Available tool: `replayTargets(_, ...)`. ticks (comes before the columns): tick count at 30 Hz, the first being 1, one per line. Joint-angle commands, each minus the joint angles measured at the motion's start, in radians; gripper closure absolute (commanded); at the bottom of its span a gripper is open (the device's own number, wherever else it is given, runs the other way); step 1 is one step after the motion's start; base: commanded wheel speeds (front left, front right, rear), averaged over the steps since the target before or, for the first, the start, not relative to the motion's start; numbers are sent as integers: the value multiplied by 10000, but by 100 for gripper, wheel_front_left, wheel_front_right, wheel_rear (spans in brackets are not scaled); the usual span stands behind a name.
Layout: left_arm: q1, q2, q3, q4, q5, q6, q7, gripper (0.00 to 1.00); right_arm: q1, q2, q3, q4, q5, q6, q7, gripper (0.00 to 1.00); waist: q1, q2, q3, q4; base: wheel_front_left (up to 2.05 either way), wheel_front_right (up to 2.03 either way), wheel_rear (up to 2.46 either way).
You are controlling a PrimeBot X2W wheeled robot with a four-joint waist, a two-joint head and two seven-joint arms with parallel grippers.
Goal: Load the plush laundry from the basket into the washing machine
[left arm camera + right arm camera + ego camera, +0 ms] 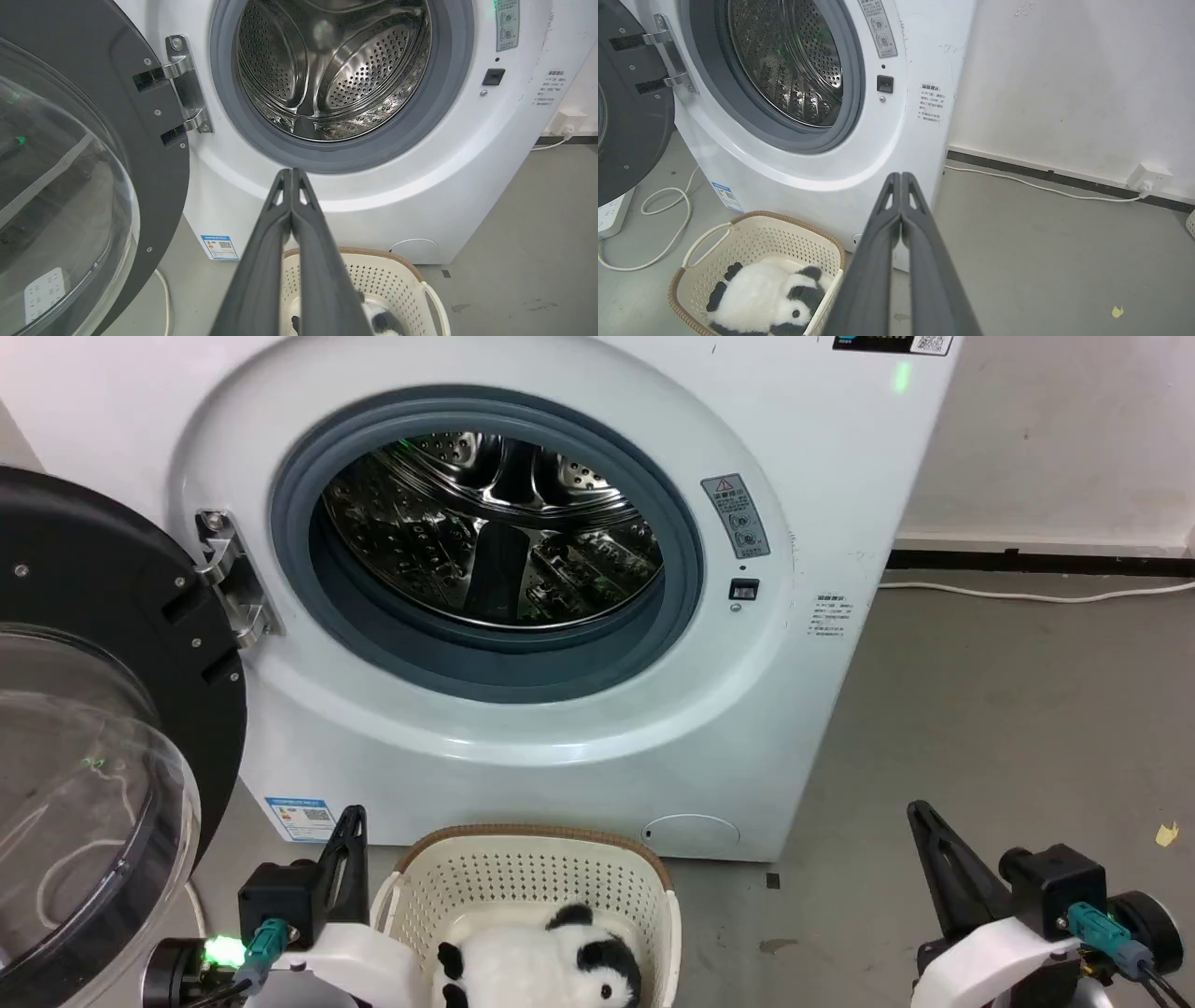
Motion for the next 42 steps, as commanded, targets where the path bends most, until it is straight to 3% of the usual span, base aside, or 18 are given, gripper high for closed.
replayTargets(1,-154,1,-9,-43,16,-43,3,100,-116,47,-22,-45,-76,-9,3,100,0,0,0,0,0,0,0)
replayTargets(30,-154,1,-9,-43,16,-43,3,100,-116,47,-22,-45,-76,-9,3,100,0,0,0,0,0,0,0)
replayTargets(31,0,0,4,0,0,0,0,0,0,0,0,0,0,0,0,0,0,0,0,0,0,0,0)
replayTargets(42,27,0,-74,-3,-53,61,-133,0,15,2,7,56,117,0,-133,0,0,0,-27,-15,0,0,0)
